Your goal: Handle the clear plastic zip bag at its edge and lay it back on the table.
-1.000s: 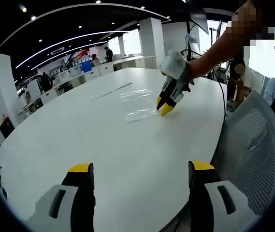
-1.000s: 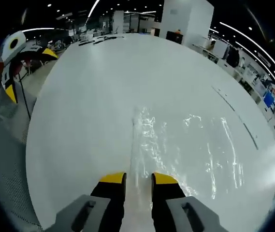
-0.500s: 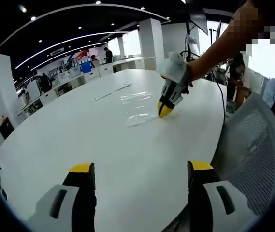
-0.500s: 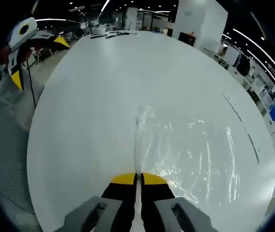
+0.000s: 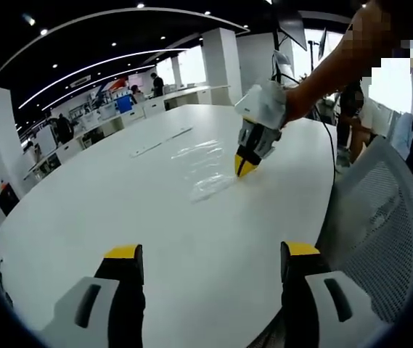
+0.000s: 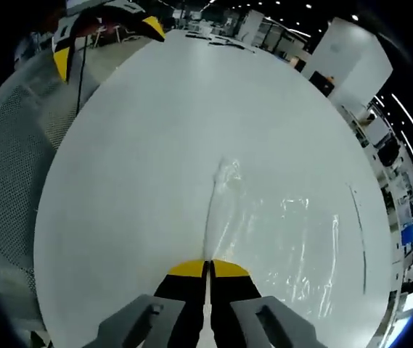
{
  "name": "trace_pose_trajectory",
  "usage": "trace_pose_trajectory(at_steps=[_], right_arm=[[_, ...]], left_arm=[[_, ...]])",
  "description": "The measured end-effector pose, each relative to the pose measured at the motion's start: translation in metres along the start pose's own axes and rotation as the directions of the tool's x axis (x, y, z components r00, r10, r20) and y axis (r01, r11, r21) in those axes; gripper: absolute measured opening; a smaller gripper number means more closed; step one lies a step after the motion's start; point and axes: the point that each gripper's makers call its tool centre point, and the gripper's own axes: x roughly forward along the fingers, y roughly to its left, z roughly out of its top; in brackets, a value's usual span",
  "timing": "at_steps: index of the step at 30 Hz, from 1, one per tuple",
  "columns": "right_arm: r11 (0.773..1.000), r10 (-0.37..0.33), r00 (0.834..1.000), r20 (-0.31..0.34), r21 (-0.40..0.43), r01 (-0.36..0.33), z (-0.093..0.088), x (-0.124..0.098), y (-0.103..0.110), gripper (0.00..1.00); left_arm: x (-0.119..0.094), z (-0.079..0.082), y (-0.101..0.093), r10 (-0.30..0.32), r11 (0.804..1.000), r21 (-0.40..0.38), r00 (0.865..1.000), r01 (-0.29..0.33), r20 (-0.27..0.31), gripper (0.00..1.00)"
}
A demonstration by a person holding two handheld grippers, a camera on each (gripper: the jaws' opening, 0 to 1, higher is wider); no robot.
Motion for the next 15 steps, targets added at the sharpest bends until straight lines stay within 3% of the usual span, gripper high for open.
trace_pose_trajectory(at_steps=[11, 15], right_arm=[[0.998, -0.004, 0.999, 0.045, -0.07, 0.007, 0.025, -0.021, -0.003, 0.0], [0.993, 0.01, 0.998, 0.059, -0.119, -0.003, 0.031, -0.025, -0.001, 0.0]], left_arm=[[0.007, 0.003, -0.006, -0.03, 0.999, 0.045, 1.0, 0.03, -0.008, 0.74], [0.01, 0.007, -0.005, -0.029, 0.999, 0.03, 1.0, 0.029, 0.002, 0.73]])
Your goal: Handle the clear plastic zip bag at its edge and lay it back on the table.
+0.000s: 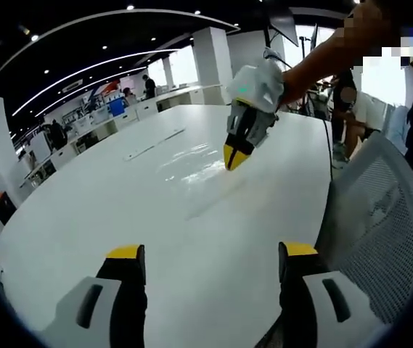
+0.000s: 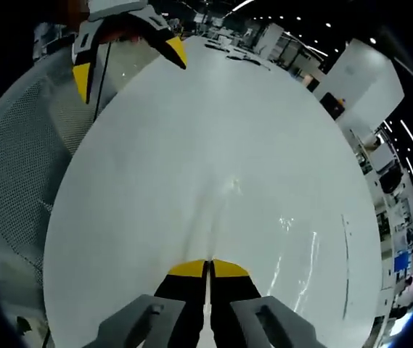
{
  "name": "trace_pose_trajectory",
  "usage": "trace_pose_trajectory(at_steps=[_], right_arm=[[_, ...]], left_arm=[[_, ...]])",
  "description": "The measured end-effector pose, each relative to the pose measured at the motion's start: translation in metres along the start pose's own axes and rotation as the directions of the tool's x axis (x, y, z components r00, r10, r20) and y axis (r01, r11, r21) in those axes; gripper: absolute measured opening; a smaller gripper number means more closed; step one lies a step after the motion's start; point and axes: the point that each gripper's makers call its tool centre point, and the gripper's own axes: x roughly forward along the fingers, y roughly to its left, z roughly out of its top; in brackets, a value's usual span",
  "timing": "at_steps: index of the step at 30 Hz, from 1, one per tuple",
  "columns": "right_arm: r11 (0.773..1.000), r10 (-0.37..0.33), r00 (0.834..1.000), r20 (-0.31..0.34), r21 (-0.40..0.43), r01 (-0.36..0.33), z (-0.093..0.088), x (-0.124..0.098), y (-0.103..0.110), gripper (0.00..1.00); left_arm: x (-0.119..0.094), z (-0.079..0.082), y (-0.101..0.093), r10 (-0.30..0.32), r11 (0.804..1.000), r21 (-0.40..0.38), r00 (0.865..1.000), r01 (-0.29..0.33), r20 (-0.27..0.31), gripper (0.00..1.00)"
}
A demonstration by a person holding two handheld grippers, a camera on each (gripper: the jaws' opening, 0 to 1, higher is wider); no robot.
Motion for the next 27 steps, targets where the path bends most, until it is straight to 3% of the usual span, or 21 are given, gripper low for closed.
trace_pose_trajectory(at_steps=[8, 11, 17, 27], right_arm=[[0.998, 0.021, 1.0, 0.023, -0.058, -0.019, 0.014, -0.017, 0.007, 0.0], [0.999, 0.004, 0.999, 0.045, -0.036, -0.003, 0.02, -0.024, 0.006, 0.0], [0.998, -0.006, 0.998, 0.065, -0.07, 0.01, 0.03, -0.038, 0.011, 0.0], [0.993, 0.048, 0.993, 0.105, -0.117, -0.036, 0.047, -0.056, 0.027, 0.0]], left_arm=[[0.001, 0.003, -0.001, -0.011, 0.999, 0.033, 1.0, 0.012, -0.006, 0.71], [0.002, 0.005, -0.002, -0.013, 0.999, 0.04, 1.0, 0.013, -0.005, 0.7], [0.007, 0.01, -0.002, -0.023, 0.998, 0.061, 1.0, 0.023, -0.006, 0.69], [0.022, 0.017, -0.015, -0.063, 0.996, 0.066, 0.998, 0.064, -0.006, 0.59]])
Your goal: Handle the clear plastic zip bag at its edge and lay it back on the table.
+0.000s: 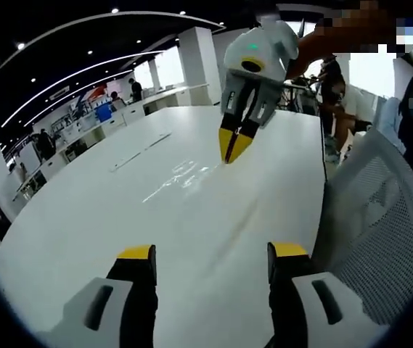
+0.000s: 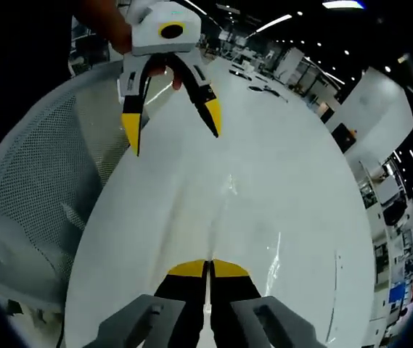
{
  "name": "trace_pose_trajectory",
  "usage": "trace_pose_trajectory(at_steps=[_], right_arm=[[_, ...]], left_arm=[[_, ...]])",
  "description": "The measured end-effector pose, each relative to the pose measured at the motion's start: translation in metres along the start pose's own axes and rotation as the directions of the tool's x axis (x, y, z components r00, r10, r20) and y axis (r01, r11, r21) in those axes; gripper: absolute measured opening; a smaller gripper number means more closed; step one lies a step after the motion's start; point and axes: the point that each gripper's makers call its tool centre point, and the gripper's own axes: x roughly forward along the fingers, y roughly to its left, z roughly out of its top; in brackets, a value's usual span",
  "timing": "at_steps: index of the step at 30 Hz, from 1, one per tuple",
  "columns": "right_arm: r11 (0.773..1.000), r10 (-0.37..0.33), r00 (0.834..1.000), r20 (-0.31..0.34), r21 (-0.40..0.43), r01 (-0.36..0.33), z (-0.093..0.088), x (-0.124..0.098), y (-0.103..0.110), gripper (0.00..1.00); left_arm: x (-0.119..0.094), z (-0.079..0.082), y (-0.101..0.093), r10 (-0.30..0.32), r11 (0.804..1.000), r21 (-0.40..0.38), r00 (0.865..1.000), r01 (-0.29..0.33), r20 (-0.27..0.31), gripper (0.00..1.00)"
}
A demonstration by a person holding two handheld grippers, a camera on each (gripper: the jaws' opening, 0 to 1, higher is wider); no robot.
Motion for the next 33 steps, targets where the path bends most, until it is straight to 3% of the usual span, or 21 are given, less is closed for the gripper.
trace_pose_trajectory(at_steps=[17, 21, 30, 33], right_arm=[[0.991, 0.115, 0.993, -0.003, -0.066, -0.115, 0.013, -0.005, 0.02, 0.0], [0.989, 0.133, 0.991, 0.003, -0.073, -0.133, 0.017, -0.006, 0.022, 0.0], [0.988, 0.152, 0.988, 0.016, -0.043, -0.151, 0.021, -0.009, 0.024, 0.0], [0.988, 0.155, 0.988, 0.021, -0.029, -0.155, 0.021, -0.01, 0.026, 0.0]], left_arm=[[0.011, 0.005, 0.003, 0.012, 0.98, 0.2, 0.999, -0.002, -0.047, 0.47], [0.015, 0.003, 0.004, 0.004, 0.967, 0.255, 0.998, 0.013, -0.067, 0.36], [0.014, 0.007, 0.002, -0.008, 0.956, 0.293, 0.998, 0.026, -0.062, 0.14], [0.014, 0.006, 0.0, -0.028, 0.952, 0.302, 0.997, 0.049, -0.073, 0.13]])
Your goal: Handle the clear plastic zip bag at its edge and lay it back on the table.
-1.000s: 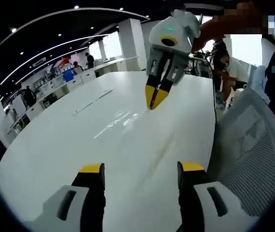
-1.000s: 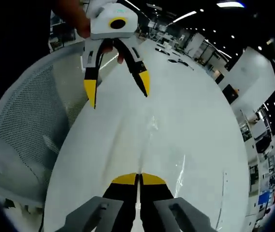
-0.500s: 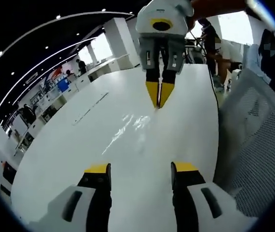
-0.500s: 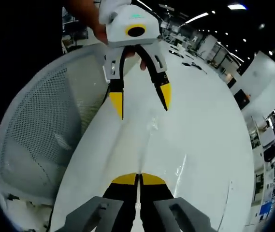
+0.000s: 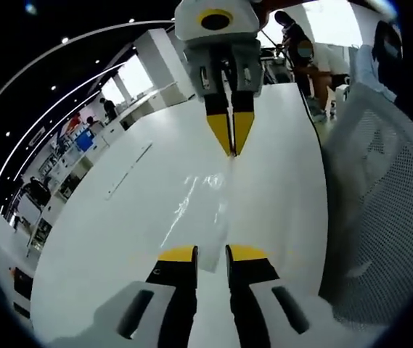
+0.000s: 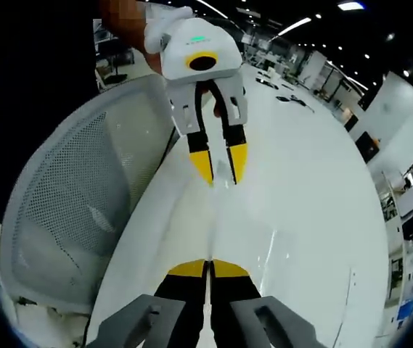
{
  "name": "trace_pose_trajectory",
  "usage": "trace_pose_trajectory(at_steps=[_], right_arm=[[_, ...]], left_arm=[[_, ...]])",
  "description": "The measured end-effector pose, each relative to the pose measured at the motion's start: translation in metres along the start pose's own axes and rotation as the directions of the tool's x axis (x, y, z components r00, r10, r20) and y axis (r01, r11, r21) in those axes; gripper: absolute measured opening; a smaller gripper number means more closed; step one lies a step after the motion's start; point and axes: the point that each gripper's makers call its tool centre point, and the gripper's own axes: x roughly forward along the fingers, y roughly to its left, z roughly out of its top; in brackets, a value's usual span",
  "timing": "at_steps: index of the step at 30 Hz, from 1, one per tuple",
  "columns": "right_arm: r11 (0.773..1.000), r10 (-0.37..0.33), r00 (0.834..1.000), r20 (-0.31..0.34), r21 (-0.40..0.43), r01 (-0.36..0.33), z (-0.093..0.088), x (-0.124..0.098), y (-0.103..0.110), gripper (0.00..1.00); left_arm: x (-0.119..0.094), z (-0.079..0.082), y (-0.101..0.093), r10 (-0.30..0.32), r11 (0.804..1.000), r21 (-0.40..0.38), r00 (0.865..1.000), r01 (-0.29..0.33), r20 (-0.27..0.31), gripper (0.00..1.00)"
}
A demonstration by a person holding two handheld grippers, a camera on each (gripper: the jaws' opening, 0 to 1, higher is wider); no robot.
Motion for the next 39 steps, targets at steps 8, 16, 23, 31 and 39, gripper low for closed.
trace_pose_trajectory(at_steps=[8, 16, 23, 31, 39], right_arm=[[0.999, 0.018, 1.0, -0.002, 0.036, -0.018, -0.003, 0.001, 0.006, 0.0], [0.997, 0.01, 1.0, -0.008, 0.074, -0.009, -0.001, 0.007, 0.005, 0.0], [0.993, -0.004, 0.999, 0.039, 0.116, 0.0, 0.023, 0.012, 0.006, 0.06], [0.994, -0.021, 0.996, 0.087, 0.113, 0.012, 0.045, 0.023, 0.003, 0.07], [0.995, -0.021, 0.993, 0.115, 0.096, 0.009, 0.063, 0.032, 0.002, 0.07]], left_arm=[[0.0, 0.002, -0.01, -0.06, 0.998, 0.004, 0.998, 0.06, 0.009, 0.04], [-0.004, 0.0, -0.019, -0.11, 0.994, -0.01, 0.994, 0.11, 0.018, 0.0], [-0.003, 0.005, -0.019, -0.133, 0.991, -0.023, 0.991, 0.134, 0.025, 0.0], [-0.002, 0.008, -0.02, -0.145, 0.989, -0.028, 0.989, 0.145, 0.021, 0.0], [-0.001, 0.013, -0.02, -0.159, 0.987, -0.024, 0.987, 0.159, 0.02, 0.0]])
